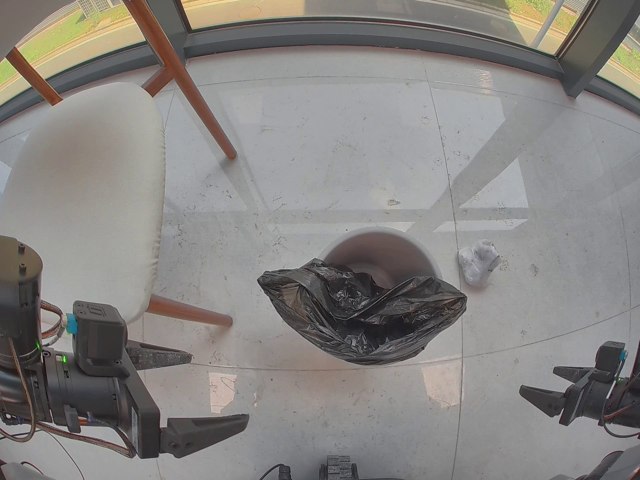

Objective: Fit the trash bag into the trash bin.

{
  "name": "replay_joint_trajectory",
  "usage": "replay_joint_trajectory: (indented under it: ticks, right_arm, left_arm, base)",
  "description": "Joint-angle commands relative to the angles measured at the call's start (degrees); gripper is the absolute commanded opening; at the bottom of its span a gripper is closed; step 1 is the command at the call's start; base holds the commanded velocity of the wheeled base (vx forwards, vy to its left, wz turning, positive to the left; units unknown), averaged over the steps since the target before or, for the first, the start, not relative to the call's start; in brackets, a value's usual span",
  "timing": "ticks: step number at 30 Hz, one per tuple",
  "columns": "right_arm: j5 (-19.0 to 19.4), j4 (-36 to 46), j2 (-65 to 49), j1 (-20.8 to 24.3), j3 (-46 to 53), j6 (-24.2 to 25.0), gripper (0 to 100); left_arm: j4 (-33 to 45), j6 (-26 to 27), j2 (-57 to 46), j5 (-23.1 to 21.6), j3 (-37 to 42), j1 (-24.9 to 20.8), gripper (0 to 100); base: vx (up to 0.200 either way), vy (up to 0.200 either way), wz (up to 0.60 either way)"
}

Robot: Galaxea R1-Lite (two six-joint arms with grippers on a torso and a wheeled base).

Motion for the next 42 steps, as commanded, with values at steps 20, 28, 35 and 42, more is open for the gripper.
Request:
replay_joint_trajectory:
  ticks: [20, 28, 35, 42]
  right_arm:
    - [0.03, -0.01, -0.17, 0.03, 1.05, 0.08, 100]
    - [-0.06, 1.31, -1.40, 0.39, 1.84, 0.26, 100]
    - [0.03, 1.40, -0.88, 2.23, 1.49, 1.05, 100]
    - [-0.15, 1.40, 2.55, 6.45, -2.64, 8.08, 100]
  left_arm:
    - [-0.47, 0.07, -0.10, -0.10, -0.53, -0.08, 100]
    - [-0.39, 0.07, -0.10, -0.36, -0.35, -0.43, 100]
    - [-0.74, -0.28, 0.26, -0.10, -0.61, -0.61, 100]
    - [-5.92, -5.12, 0.26, 1.66, -0.44, -0.61, 100]
  base:
    - [0.120, 0.000, 0.00]
    - [0.000, 0.000, 0.00]
    - [0.000, 0.000, 0.00]
    - [0.000, 0.000, 0.00]
